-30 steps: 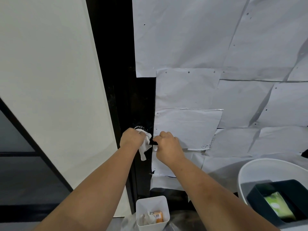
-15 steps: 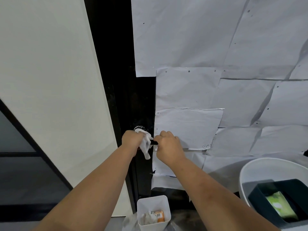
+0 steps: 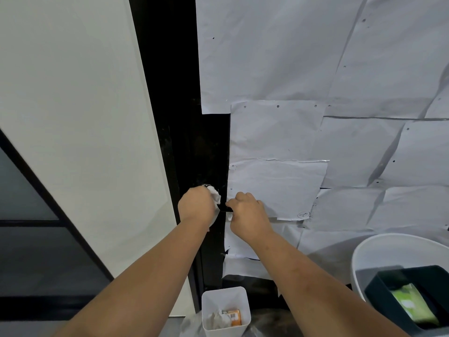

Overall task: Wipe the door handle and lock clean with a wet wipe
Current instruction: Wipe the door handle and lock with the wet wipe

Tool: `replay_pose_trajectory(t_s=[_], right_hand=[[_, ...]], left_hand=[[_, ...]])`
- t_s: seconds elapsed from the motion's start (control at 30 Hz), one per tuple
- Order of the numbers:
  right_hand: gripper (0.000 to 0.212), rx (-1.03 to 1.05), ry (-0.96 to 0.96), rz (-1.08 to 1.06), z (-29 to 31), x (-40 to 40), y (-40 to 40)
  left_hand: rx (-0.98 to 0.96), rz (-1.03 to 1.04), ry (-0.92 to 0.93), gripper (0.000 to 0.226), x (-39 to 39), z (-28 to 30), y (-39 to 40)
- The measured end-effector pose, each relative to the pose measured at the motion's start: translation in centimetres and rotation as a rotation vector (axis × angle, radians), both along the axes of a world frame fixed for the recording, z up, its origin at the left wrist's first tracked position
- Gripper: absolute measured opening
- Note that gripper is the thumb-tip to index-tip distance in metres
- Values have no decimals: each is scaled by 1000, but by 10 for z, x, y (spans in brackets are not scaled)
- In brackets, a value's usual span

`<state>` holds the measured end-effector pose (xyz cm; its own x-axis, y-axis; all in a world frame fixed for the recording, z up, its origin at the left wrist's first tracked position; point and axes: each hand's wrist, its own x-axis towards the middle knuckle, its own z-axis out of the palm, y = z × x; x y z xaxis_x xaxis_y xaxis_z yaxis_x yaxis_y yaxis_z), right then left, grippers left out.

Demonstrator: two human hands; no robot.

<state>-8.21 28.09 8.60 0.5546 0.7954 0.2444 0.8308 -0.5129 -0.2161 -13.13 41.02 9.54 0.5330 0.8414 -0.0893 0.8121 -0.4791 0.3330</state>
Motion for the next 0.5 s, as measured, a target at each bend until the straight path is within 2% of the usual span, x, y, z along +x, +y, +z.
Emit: replay_pose_trajectory(t_s=[0.07, 0.13, 0.3, 0.5], right_hand=[[41, 1, 0, -7, 0, 0, 1], [40, -4, -2, -9, -1, 1, 2], [41, -5, -6, -13, 1, 1, 2], [42, -2, 7, -2, 2, 0, 0]], left_hand=[[16, 22, -186, 16, -4, -8, 2], [-56, 55, -362, 19, -6, -11, 5], [-257, 162, -502, 28, -1, -15, 16], [-790, 337, -761, 21, -15, -23, 20]])
